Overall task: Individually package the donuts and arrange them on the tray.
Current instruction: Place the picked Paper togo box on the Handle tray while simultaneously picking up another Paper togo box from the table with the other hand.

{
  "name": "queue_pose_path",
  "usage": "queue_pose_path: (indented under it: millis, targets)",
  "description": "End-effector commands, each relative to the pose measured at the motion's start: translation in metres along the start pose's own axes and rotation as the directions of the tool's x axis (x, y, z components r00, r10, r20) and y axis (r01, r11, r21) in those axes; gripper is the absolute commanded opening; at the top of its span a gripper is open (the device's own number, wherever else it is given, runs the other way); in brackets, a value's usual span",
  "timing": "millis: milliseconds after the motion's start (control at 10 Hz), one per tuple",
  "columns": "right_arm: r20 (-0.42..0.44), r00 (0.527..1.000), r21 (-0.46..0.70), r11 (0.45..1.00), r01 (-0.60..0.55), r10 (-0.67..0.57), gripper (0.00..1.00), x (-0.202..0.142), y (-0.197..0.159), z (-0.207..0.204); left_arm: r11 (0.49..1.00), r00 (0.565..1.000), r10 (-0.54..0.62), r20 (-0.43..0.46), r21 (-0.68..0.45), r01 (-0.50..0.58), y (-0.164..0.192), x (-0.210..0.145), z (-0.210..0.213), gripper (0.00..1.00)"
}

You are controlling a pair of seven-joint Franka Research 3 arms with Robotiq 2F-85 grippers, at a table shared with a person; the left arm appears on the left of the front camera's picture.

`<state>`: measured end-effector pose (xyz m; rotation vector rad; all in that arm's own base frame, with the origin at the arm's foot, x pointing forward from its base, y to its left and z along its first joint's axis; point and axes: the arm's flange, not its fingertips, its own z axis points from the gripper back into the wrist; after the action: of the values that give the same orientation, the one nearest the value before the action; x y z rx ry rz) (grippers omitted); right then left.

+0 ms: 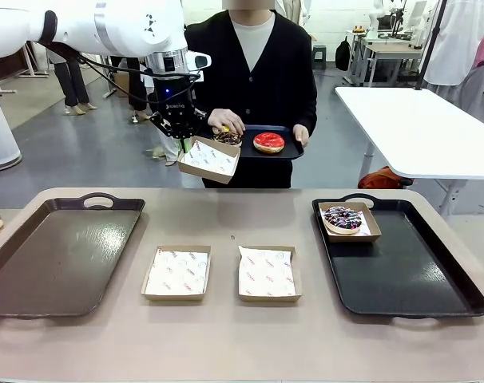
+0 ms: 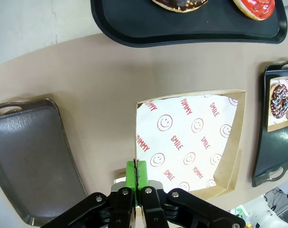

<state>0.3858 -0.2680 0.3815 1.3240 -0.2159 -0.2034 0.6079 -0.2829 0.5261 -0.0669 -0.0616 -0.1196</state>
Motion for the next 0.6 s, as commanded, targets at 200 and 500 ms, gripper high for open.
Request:
queue_pose_path:
  millis: [200,500]
  targets:
    - [0.004,1.000,0.000,1.000,0.002,-0.002,1.00,-0.0024,-0.0006,-0.0013,1.000,1.000,-0.011,0.006,-0.002,0.011,0.0018,-0.0019,0.0032,0.00]
    - [0.004,1.000,0.000,1.000,0.002,-0.002,1.00,-0.0024,-0.0006,-0.0013,1.000,1.000,-0.011,0.006,-0.002,0.011,0.0018,-0.0019,0.0032,0.00]
